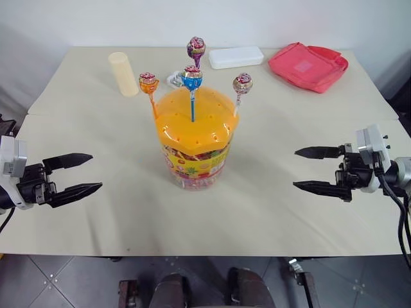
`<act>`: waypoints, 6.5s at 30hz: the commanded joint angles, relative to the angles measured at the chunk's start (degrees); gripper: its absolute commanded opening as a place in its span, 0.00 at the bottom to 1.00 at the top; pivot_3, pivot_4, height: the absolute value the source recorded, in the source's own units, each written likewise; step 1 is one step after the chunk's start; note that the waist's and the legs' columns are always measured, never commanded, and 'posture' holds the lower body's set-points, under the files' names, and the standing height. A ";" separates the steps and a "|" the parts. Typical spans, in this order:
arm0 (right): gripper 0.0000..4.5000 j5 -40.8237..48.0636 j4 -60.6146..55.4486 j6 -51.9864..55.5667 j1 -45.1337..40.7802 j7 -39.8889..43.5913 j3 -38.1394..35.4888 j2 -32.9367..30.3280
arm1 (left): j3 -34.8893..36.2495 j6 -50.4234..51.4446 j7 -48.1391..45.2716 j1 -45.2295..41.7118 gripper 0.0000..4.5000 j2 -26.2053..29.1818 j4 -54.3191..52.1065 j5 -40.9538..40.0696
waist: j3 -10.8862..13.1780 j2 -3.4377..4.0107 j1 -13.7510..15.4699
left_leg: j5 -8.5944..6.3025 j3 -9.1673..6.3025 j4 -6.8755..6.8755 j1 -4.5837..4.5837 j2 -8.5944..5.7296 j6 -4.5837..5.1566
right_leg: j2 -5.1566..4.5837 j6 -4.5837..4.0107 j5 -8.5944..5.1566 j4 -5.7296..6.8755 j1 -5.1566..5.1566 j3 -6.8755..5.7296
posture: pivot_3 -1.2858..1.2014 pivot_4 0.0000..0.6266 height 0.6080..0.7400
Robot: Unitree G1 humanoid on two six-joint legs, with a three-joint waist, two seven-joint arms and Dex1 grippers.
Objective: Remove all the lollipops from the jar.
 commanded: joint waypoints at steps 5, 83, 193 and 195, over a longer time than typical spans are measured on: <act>1.00 2.47 -2.51 1.41 -0.08 -1.36 -3.01 -0.95 | 2.62 5.13 2.75 -0.89 1.00 1.92 -3.62 -3.57 | 0.00 -0.01 0.00 | 0.00 -0.01 0.00 0.00 0.00 0.00 | 0.00 0.00 0.00 0.02 0.00 0.00 | 0.52 0.24 1.00; 1.00 10.26 -0.04 3.92 -18.60 -0.90 2.15 10.01 | -22.89 60.89 45.78 -28.81 0.42 11.71 5.70 15.07 | -0.04 -0.40 0.14 | -0.16 -0.37 0.79 -0.20 -0.11 0.20 | -0.08 0.02 0.01 0.61 0.04 -0.03 | 0.52 0.24 1.00; 0.06 -24.35 32.76 18.84 -22.17 -31.61 13.88 4.64 | 0.36 -0.29 -13.38 -16.91 1.00 3.51 11.45 -12.83 | -0.05 -0.50 -1.59 | -0.29 0.25 0.80 -0.28 -0.11 0.34 | -0.17 0.03 0.01 0.86 -0.45 0.42 | 0.52 0.24 1.00; 0.16 -23.84 31.78 18.90 -21.24 -30.92 13.47 4.45 | 0.10 -0.23 -13.49 -17.25 1.00 3.57 11.54 -12.85 | -0.06 -0.50 -1.53 | -0.29 0.23 0.82 -0.28 -0.11 0.35 | -0.18 0.03 0.01 0.85 -0.42 0.41 | 0.52 0.24 1.00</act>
